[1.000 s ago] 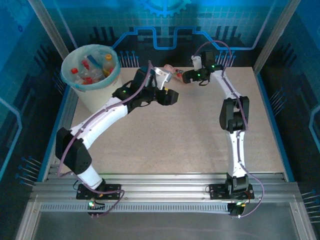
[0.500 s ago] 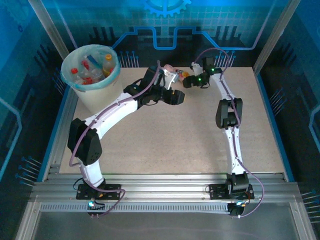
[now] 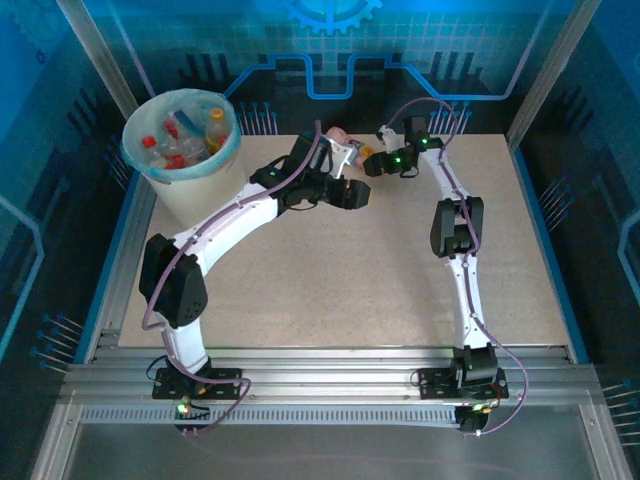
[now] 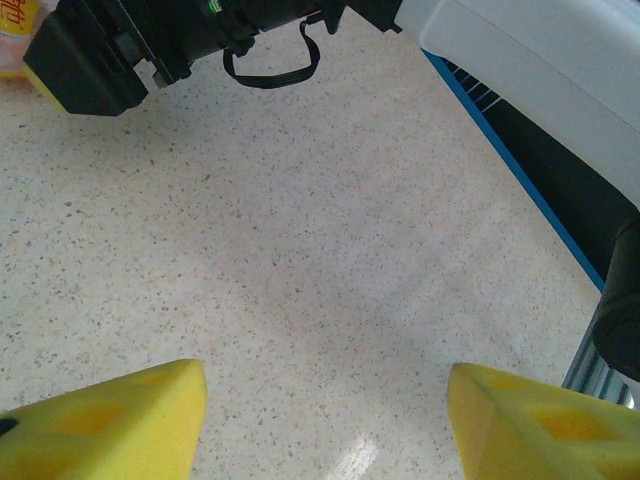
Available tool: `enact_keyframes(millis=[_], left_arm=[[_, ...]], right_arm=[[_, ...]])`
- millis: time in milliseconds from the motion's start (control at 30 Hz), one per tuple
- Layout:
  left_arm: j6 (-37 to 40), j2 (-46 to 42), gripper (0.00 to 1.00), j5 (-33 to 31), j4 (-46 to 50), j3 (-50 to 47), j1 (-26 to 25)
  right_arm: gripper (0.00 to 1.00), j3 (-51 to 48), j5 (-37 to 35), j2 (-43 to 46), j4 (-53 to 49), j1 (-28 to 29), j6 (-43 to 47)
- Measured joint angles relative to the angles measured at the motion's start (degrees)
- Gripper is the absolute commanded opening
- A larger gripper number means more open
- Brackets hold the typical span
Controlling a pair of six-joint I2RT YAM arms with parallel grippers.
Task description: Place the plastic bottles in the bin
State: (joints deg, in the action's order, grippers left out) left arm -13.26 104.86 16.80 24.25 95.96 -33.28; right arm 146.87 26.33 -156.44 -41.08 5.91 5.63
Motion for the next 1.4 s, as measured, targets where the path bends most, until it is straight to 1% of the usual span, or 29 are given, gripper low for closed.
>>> enact_keyframes(millis=[167, 300, 400, 467, 533, 600, 700, 933, 1100, 1400], left_arm=[[-0.37, 0.13, 0.66, 0.00, 0.31, 0.33, -0.07], [-0.37, 0.15, 0.66, 0.00, 0.57, 0.33, -0.35], [-0.37, 0.15, 0.67, 0.02, 0.55, 0.33, -0.61], [-0.37, 0.15, 0.67, 0.02, 0.50, 0.31, -0.66], [-0.35, 0.13, 0.67, 0.02, 0.50, 0.26, -0.66], [-0.35, 0.11, 0.66, 0.02, 0.59, 0.26, -0.66], [-0.35, -0.02, 0.67, 0.00, 0.94, 0.13, -0.66], [-0.33, -4.26, 0.67, -0.37, 0.48, -6.60, -0.66], [-0.17, -5.86, 0.67, -0.92, 0.28, -8.39, -0.66], [0.07, -8.61, 0.68, -2.58, -2.45, -11.87, -0.63]], right_arm=[[0.59, 0.76, 1.84, -0.28, 0.28, 0.00, -0.17], [0.58, 1.46, 2.32, -0.37, 0.35, 0.02, -0.46], [0.54, 1.75, 2.14, -0.37, -0.09, 0.02, -0.37], [0.55, 1.75, 1.64, -0.37, -0.52, 0.09, 0.07], [0.60, 1.75, 0.07, -0.37, -1.14, 0.33, 0.48], [0.63, 1.75, -1.68, -0.37, -1.51, 0.70, 1.05], [0.61, 1.75, -4.66, -0.37, -2.03, 1.79, 1.99], [0.48, 2.08, -7.74, -0.37, -2.62, 4.17, 2.73], [0.40, 2.08, -7.96, -0.37, -2.56, 4.13, 2.62], [0.20, 2.10, -8.17, -0.35, -2.01, 4.15, 1.22]])
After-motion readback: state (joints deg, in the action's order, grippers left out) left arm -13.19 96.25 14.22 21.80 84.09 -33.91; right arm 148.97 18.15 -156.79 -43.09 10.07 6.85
